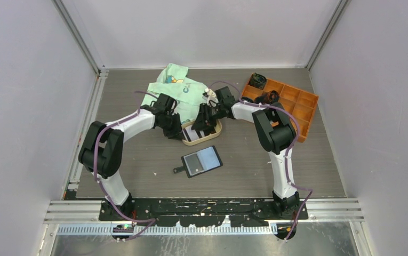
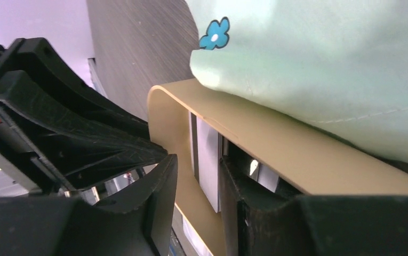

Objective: Put the credit cards into the card holder
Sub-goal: Pick up the credit card from the storage box.

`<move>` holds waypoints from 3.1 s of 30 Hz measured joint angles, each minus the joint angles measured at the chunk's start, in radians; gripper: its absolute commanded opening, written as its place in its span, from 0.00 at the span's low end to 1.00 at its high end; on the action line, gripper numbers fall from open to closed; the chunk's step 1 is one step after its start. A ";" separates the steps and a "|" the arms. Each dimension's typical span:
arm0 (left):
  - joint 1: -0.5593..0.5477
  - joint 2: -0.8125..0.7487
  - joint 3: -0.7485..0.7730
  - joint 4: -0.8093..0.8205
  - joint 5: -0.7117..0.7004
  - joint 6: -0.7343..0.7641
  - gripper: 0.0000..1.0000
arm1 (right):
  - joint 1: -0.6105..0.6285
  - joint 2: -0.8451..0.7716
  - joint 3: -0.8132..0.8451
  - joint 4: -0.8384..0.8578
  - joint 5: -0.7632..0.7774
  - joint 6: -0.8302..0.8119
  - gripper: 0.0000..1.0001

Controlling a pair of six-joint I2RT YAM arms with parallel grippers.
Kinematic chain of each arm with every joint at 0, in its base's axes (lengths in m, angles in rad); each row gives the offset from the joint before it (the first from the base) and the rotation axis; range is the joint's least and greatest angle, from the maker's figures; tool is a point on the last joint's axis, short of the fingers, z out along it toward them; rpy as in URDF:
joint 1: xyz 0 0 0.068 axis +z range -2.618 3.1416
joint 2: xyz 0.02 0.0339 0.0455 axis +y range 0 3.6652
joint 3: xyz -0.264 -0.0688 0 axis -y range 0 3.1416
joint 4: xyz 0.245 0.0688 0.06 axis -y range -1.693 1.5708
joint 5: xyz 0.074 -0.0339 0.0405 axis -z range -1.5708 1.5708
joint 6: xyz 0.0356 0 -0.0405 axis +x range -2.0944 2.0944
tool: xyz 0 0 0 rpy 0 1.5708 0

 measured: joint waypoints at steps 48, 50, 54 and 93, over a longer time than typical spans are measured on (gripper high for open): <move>0.000 0.018 0.018 -0.003 0.026 -0.010 0.23 | 0.033 -0.009 0.058 -0.204 0.051 -0.161 0.35; 0.000 0.018 0.019 -0.003 0.027 -0.009 0.24 | 0.033 -0.005 0.058 -0.197 0.036 -0.153 0.34; 0.000 0.018 0.019 -0.003 0.028 -0.006 0.24 | 0.034 0.016 0.055 -0.135 -0.003 -0.100 0.34; 0.036 -0.038 0.032 -0.004 0.055 0.039 0.28 | -0.032 -0.001 0.044 -0.130 -0.024 -0.098 0.22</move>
